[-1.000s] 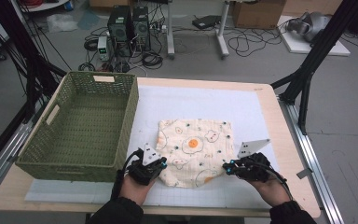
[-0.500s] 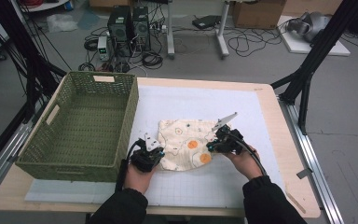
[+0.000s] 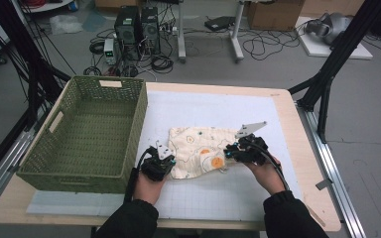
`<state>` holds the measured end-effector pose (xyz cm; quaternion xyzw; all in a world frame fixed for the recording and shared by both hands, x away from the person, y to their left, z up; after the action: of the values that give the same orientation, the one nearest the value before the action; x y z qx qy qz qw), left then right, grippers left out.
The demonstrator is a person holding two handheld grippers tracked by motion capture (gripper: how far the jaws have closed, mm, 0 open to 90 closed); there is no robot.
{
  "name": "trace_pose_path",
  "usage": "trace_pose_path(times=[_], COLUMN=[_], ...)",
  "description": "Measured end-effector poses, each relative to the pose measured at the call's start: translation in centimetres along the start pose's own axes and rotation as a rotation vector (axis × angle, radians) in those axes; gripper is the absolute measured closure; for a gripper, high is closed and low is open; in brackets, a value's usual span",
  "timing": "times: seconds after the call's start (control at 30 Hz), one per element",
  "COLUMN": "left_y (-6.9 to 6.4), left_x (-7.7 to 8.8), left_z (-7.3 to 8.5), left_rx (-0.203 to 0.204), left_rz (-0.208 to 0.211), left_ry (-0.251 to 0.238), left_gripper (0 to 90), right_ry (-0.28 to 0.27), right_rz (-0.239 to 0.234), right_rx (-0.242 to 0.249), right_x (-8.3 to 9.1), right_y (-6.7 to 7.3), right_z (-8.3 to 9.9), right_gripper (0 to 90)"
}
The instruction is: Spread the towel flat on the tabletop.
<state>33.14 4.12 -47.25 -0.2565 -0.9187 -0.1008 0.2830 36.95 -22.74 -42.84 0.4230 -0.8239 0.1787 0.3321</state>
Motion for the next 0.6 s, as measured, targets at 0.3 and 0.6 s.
trace_pose_path(times=[0.3, 0.6], left_y=[-0.1, 0.0], left_x=[-0.1, 0.3], left_z=[0.0, -0.2], left_rx=[-0.011, 0.001], left_rz=[-0.008, -0.014], left_ry=[0.001, -0.019], left_gripper=[88.1, 85.9], right_ry=[-0.075, -0.007], right_rz=[-0.004, -0.020], right_rx=[0.007, 0.036], right_x=[3.1, -0.4], right_y=[1.4, 2.2], right_z=[2.5, 3.0], right_gripper=[77.4, 71.2])
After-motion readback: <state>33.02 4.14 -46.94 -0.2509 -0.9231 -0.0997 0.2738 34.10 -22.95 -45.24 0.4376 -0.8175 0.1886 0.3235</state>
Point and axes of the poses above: each handheld gripper's, and its own axes: x roughly backward along the jaws, z roughly out of its underside, y roughly to its left, the point moved 4 cm from there along -x, roughly forward along the jaws, and after that the axes turned 3 degrees about -y, right-handed, at the moved point
